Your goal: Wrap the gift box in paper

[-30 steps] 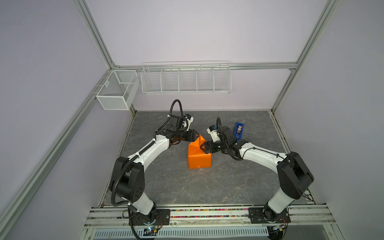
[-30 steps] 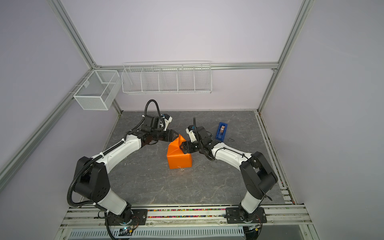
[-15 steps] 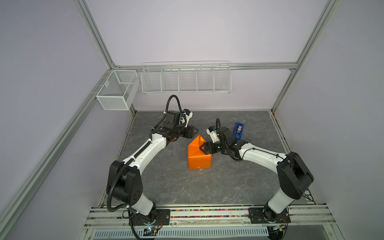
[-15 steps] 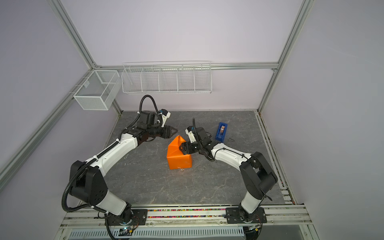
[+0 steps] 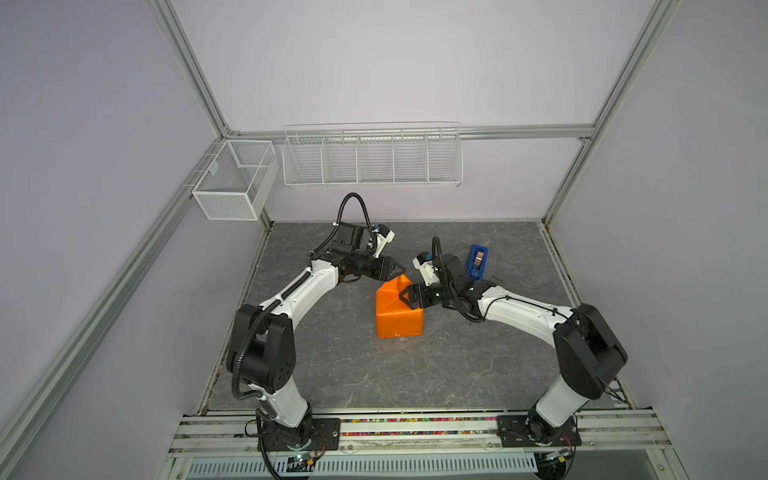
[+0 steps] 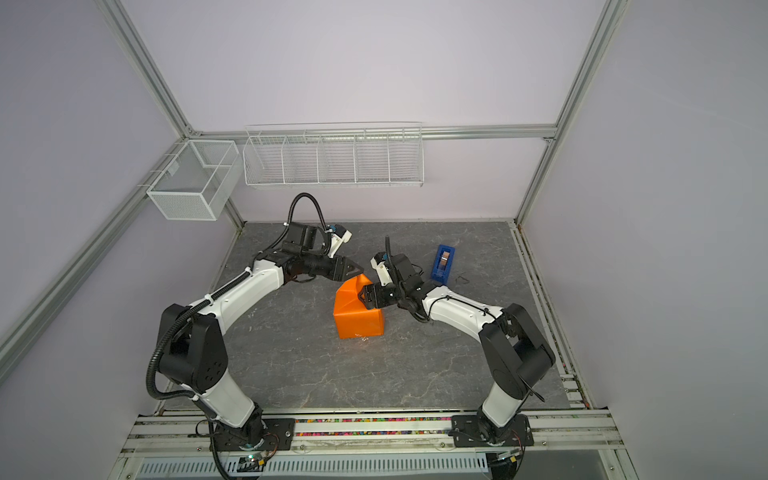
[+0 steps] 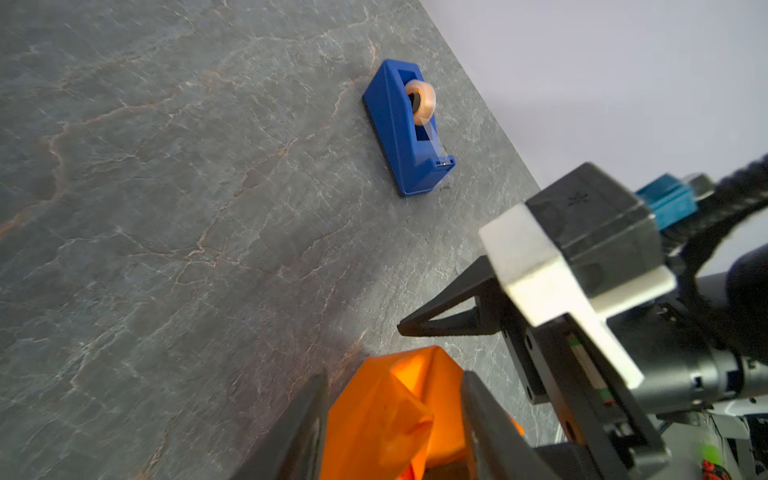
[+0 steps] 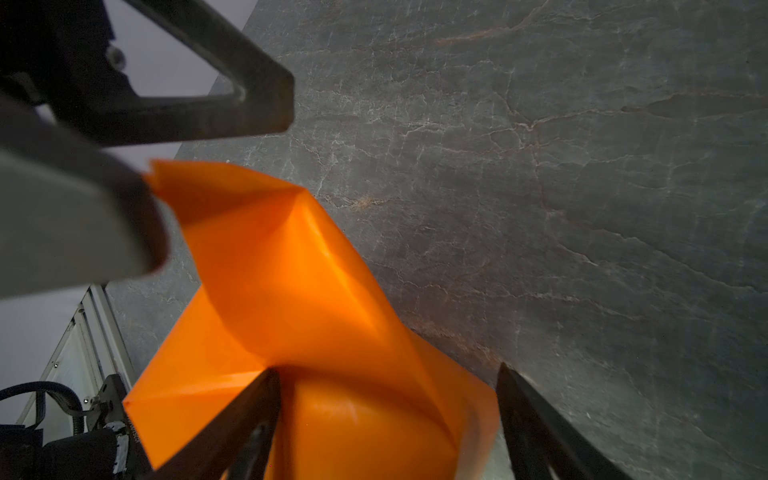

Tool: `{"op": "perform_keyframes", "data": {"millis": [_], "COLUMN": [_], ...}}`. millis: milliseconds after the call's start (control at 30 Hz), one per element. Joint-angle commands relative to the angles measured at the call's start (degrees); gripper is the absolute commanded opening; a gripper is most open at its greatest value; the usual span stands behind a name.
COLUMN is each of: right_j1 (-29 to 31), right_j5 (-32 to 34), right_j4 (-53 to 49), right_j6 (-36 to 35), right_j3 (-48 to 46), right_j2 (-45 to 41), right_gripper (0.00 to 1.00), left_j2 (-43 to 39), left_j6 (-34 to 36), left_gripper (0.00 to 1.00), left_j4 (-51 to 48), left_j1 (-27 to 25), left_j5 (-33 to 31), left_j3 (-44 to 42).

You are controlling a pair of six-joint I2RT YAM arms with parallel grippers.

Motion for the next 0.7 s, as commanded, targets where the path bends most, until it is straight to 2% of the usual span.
{"op": "perform_keyframes", "data": {"millis": [0, 200, 400, 667], "right_j1": [0.6, 0.6, 0.7, 0.7], "right_j5": [1.6, 1.8, 2.0, 0.3], "right_j4": [-4.8, -5.1, -5.6, -5.4], "right_j6": [-0.8, -0.8, -0.5, 1.6], "right_j3": [-1.7, -1.8, -1.8, -2.6], "right_j2": [0.1, -0.2, -1.2, -4.9], "right_gripper": [0.84, 0.84, 0.84, 0.85], "left_j2": [1.2, 0.8, -0.4, -3.3], "left_j6": [2.0, 2.0, 1.9, 0.0], "left_gripper": [0.45, 0.22, 0.06, 0.02], "left_j4": [-2.0, -1.8, -1.2, 1.8], "left_j1": [0.2, 0.2, 0.2, 0.2], "left_j5": [2.1, 1.6, 3.0, 5.0], "left_j3": [2.5, 2.5, 1.7, -1.5]}}
